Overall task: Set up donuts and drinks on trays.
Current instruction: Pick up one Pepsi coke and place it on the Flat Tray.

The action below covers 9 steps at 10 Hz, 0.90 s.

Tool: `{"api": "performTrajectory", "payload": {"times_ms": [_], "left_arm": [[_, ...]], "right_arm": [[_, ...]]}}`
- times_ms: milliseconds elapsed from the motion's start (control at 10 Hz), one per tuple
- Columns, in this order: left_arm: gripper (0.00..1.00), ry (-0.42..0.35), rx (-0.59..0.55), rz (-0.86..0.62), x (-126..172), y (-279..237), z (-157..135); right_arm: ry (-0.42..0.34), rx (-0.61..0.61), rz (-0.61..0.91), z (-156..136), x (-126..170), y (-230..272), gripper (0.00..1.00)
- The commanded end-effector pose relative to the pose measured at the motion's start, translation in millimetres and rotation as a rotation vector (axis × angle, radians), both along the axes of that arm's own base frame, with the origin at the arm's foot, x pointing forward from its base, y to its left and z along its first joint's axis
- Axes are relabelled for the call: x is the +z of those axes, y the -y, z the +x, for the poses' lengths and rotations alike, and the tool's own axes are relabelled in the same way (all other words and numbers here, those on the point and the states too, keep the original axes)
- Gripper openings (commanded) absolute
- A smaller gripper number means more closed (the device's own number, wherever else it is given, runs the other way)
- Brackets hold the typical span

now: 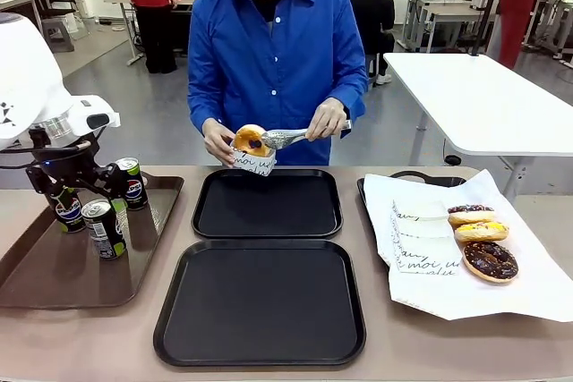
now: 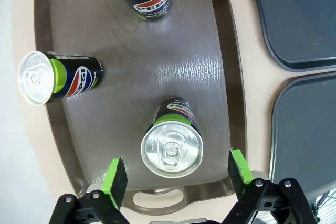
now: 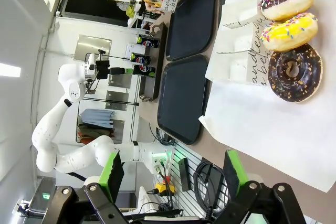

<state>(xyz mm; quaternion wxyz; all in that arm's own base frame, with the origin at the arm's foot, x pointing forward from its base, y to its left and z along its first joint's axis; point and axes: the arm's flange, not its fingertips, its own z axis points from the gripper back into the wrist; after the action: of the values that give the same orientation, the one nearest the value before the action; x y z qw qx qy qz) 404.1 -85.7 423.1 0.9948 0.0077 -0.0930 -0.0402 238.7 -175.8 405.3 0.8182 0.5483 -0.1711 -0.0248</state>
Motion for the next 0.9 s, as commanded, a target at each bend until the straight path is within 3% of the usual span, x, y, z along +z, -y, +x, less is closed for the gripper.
{"api": "performTrajectory", "payload": {"times_ms": [0, 500, 800], "left_arm": [[1.00, 0.005, 0.048, -0.012, -9, 1, 12], [1.00, -0.069, 0.068, -0.006, -35, 1, 27], [1.00, -0.074, 0.083, -0.002, -41, 0, 29]], "right_arm": [[0.013, 0.003, 0.009, 0, -1, 1, 1.00], [0.013, 0.003, 0.009, 0, -1, 1, 1.00], [0.013, 0.003, 0.009, 0, -1, 1, 1.00]]}}
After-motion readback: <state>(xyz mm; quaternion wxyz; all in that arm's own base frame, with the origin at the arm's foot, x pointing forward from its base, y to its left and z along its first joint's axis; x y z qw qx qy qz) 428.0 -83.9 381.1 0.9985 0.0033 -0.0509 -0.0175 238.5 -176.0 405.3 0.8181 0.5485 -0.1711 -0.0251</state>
